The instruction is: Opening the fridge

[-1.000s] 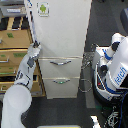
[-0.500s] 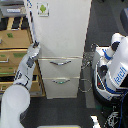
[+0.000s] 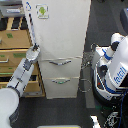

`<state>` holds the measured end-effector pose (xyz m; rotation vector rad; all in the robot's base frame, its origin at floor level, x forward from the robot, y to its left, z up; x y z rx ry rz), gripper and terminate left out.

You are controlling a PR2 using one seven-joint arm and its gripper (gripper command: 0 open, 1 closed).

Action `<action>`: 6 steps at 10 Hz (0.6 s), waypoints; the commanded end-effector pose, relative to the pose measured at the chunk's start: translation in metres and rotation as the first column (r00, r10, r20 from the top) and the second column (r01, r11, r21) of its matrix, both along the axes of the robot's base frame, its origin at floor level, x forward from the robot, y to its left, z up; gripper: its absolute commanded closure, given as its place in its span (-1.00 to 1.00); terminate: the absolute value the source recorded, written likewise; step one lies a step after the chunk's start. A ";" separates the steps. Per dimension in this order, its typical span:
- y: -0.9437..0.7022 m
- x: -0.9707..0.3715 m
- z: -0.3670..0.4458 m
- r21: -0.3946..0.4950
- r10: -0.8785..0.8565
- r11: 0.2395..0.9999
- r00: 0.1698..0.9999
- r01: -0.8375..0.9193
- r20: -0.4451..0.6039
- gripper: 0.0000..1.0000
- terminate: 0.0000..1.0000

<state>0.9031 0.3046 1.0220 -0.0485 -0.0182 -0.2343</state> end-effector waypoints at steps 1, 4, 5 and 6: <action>0.016 -0.121 0.053 0.014 -0.119 0.993 0.993 0.119 0.000 1.00 -1.00; -0.003 -0.209 0.076 0.014 -0.185 0.982 0.982 0.186 -0.021 1.00 -1.00; -0.002 -0.220 0.089 0.013 -0.184 0.983 0.983 0.184 -0.010 1.00 -1.00; -0.004 -0.240 0.117 0.031 -0.201 0.979 0.980 0.200 0.013 1.00 -1.00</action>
